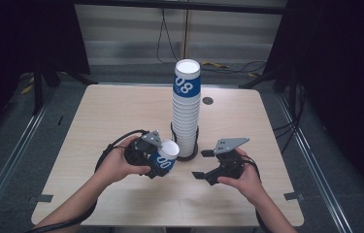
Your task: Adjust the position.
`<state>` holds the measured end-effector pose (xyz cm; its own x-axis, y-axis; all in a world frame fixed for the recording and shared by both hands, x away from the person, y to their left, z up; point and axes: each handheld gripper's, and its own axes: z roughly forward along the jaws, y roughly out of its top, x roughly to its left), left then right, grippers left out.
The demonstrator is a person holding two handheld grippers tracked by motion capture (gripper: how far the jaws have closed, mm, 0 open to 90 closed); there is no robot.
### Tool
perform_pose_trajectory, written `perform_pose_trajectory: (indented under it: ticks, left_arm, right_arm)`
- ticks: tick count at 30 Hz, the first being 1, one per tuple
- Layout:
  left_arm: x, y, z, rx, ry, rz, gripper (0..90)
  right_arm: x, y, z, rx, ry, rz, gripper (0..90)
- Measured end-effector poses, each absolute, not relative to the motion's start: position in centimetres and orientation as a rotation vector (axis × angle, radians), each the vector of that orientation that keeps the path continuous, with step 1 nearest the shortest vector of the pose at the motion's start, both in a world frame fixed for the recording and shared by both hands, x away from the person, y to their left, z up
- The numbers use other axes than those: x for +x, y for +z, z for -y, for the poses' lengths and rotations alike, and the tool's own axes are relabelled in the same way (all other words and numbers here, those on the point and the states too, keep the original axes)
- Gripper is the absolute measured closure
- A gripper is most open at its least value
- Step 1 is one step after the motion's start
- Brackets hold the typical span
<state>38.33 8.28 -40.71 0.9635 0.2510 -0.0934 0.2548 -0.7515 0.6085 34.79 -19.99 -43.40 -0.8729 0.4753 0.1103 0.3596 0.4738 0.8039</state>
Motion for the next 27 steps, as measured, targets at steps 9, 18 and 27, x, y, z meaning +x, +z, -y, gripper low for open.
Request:
perform_pose_trajectory:
  ticks: [9,18,27]
  left_arm:
    - [38.2,-40.6,-7.2,2.53,-0.008,-0.299,25.1]
    - [37.9,-40.7,-6.1,2.615,0.015,-0.248,25.0]
    - [37.6,-41.2,-5.0,2.687,0.006,-0.207,25.1]
  right_arm:
    - [34.8,-43.9,19.8,0.726,1.362,-2.62,14.3]
    - [34.4,-44.1,19.5,0.663,1.324,-2.69,14.3]
    - [34.4,-44.3,19.2,0.662,1.334,-2.695,14.3]
